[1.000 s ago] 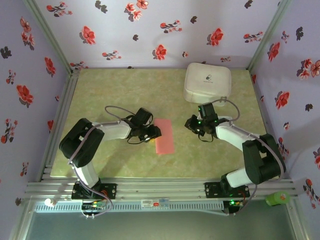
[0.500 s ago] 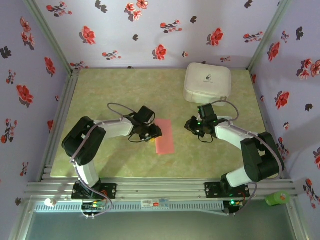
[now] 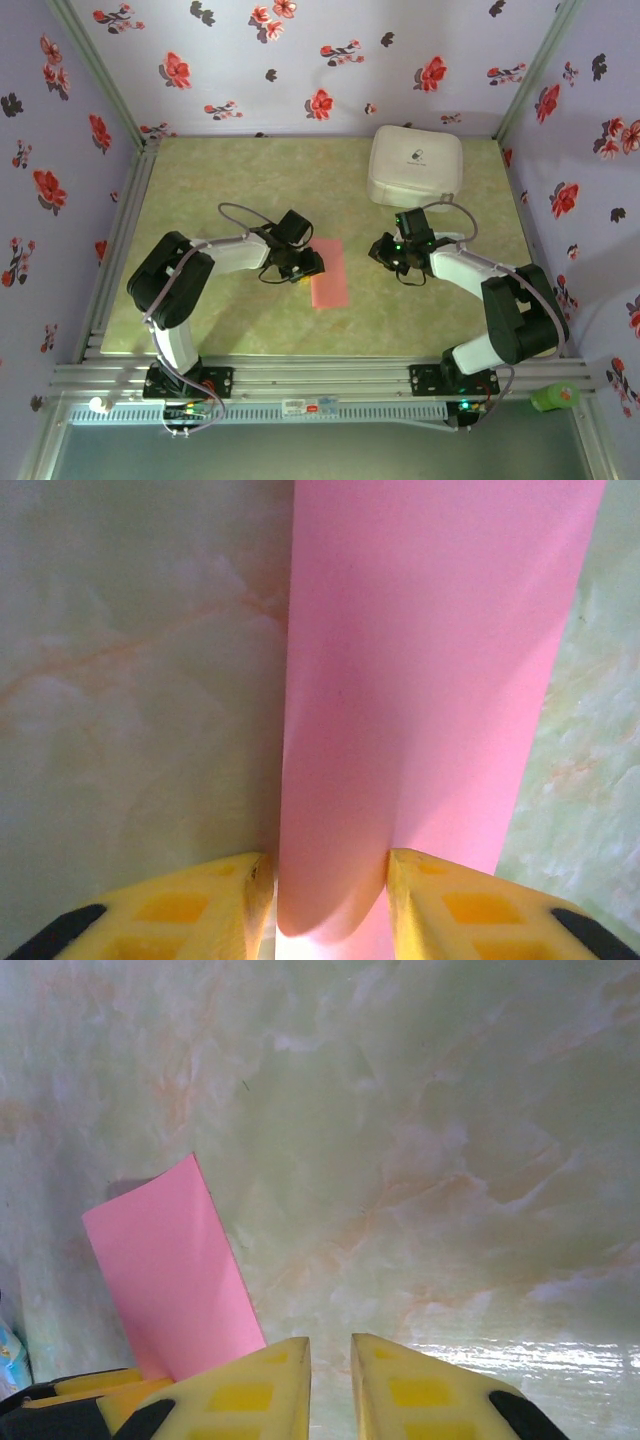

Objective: Fold a paper plane with a square sheet of paper (pick it up from the middle)
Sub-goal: Hold the square sheet of paper at the center of the table.

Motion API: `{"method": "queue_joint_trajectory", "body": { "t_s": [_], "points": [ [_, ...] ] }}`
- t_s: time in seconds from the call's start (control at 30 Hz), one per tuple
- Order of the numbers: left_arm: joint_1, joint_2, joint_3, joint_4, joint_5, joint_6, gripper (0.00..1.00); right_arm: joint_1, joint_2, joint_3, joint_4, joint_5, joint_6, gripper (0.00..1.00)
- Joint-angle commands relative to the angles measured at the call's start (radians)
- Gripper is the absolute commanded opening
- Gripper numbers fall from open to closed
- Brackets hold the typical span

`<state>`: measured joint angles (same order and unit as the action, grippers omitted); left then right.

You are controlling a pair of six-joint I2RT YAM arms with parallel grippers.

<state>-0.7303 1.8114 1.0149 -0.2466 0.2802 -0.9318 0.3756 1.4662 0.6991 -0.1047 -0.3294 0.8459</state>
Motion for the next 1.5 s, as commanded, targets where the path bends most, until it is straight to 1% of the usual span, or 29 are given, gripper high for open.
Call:
{"method": "queue_joint_trajectory", "body": {
  "t_s": [0.0, 0.27, 0.4, 0.57, 0.83, 1.13, 1.4, 1.47],
  "points": [
    [-0.006, 0.065, -0.015, -0.054, -0.076, 0.027, 0.38, -0.002, -0.004, -0.02, 0.061, -0.043, 0.013, 0.16],
    [-0.007, 0.063, -0.019, -0.05, -0.077, 0.023, 0.38, 0.03, 0.03, -0.006, 0.13, -0.118, 0.002, 0.11],
    [-0.008, 0.064, -0.019, -0.049, -0.078, 0.024, 0.38, 0.074, 0.069, 0.033, 0.091, -0.102, -0.023, 0.1],
    [-0.011, 0.065, -0.02, -0.047, -0.077, 0.02, 0.38, 0.129, 0.131, 0.101, 0.037, -0.119, -0.072, 0.0],
    [-0.012, 0.066, -0.019, -0.045, -0.078, 0.015, 0.38, 0.199, 0.219, 0.181, -0.046, -0.112, -0.125, 0.0],
    [-0.012, 0.072, -0.022, -0.034, -0.078, 0.009, 0.38, 0.226, 0.267, 0.208, -0.053, -0.165, -0.143, 0.0],
    [-0.015, 0.07, -0.024, -0.032, -0.078, 0.008, 0.38, 0.244, 0.309, 0.244, -0.084, -0.165, -0.163, 0.0],
    [-0.016, 0.071, -0.023, -0.03, -0.077, 0.007, 0.38, 0.247, 0.322, 0.252, -0.108, -0.144, -0.17, 0.0]
  ]
}}
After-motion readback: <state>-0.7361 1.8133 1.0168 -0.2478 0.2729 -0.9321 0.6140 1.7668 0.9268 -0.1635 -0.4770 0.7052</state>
